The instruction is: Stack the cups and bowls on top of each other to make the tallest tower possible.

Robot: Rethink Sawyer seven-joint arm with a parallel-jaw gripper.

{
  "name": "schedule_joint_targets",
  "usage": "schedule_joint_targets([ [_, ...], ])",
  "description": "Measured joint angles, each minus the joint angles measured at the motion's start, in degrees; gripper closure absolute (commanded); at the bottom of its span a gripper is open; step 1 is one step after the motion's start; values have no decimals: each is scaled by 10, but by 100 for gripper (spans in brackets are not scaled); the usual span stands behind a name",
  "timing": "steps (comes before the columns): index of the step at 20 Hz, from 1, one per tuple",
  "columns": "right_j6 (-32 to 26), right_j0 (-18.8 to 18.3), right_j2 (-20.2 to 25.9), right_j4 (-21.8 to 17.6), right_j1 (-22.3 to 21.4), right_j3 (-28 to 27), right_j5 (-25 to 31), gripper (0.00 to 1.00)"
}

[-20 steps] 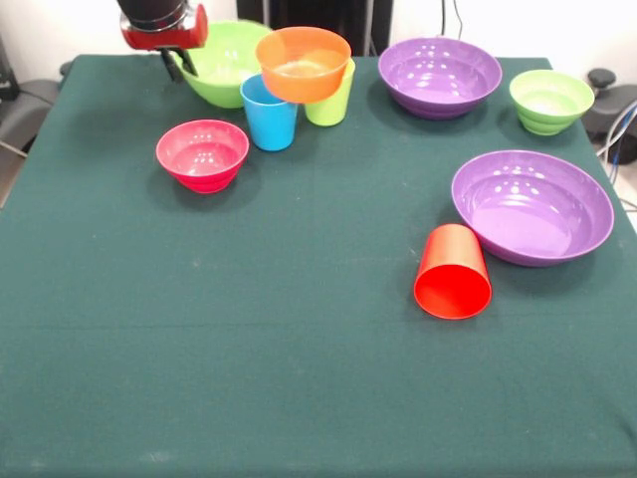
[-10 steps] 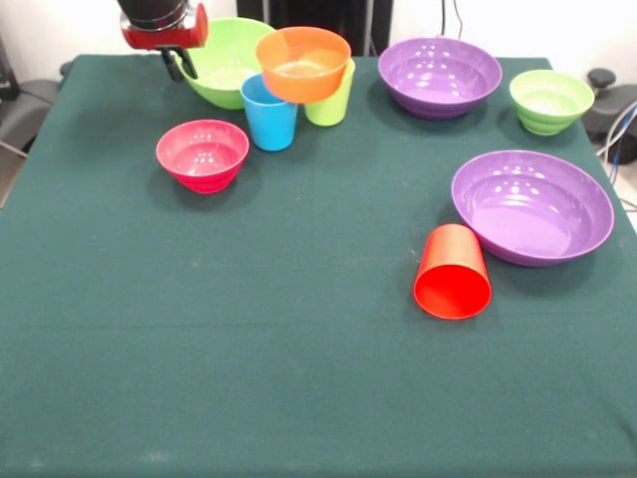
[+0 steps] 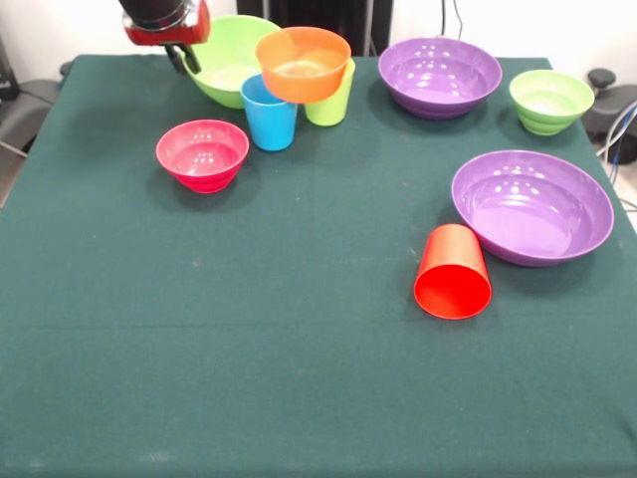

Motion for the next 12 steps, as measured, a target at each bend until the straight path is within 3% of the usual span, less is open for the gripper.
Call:
schedule_joint_targets([
  [6,-9,-10,13,14,1,-2,44,100],
  [12,-25,-29,36,25,-27,-2,109,100],
])
